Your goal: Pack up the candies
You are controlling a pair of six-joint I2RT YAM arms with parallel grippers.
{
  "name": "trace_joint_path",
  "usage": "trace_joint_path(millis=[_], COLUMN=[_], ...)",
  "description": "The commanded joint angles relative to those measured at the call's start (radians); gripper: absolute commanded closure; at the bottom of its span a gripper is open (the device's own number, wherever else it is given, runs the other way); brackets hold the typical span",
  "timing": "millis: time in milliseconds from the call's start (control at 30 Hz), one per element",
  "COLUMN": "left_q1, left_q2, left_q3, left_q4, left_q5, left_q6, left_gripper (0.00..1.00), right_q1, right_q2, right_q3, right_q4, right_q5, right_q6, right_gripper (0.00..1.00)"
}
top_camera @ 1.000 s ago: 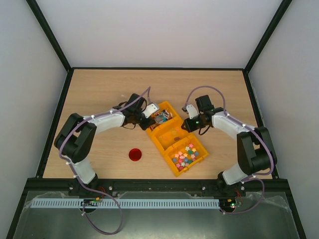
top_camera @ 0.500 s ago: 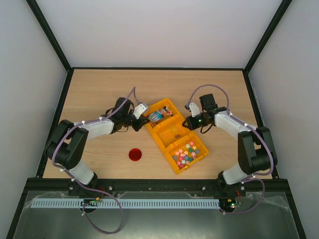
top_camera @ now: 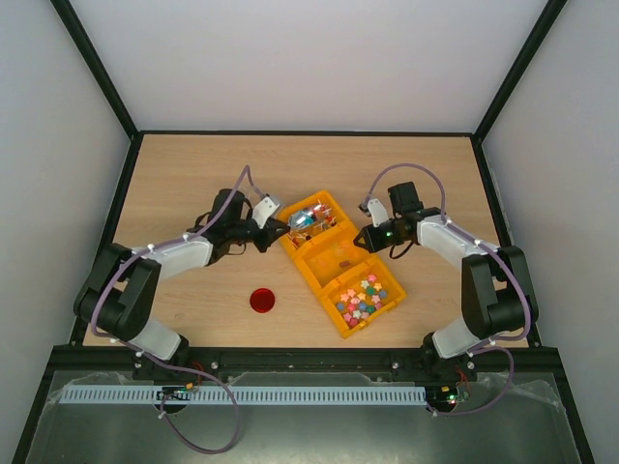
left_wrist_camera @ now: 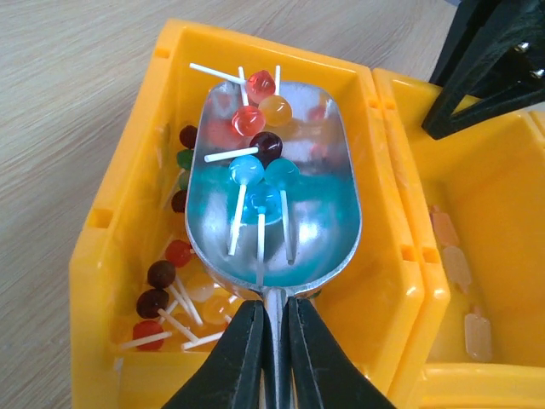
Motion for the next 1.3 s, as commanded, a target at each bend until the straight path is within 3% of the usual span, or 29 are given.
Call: trace_joint_path(millis=[0,733,1067,1267], left_q1=[0.008,0.027,0.031,0.069], left_q2=[-0.042,-0.138,-0.201,-0.279], left_q3=[-0.027,-0.087,-0.104,-0.072], left_q4=[0.046,0.025,0.056,-0.025], left_q5=[0.048,0.027,0.027,0.037], left_q6=[0.03,0.124,0.059,0.052], left_gripper=[0.98,0.98,0.98,0.98], right_q1=[-0.006,-0.014,-0.014,-0.014], right_q2=[-0.019,-0.002,-0.002,-0.001], right_q3=[0.032,0.056,0.059,0.061], right_q4=[0.04,0.055,0.036,0.037], right_q5=[-0.084,-0.089,-0.079,-0.064], right_q6=[-0.003,-0.006,-0.023,-0.019], right_gripper=[0.99,0.99,0.99,0.99])
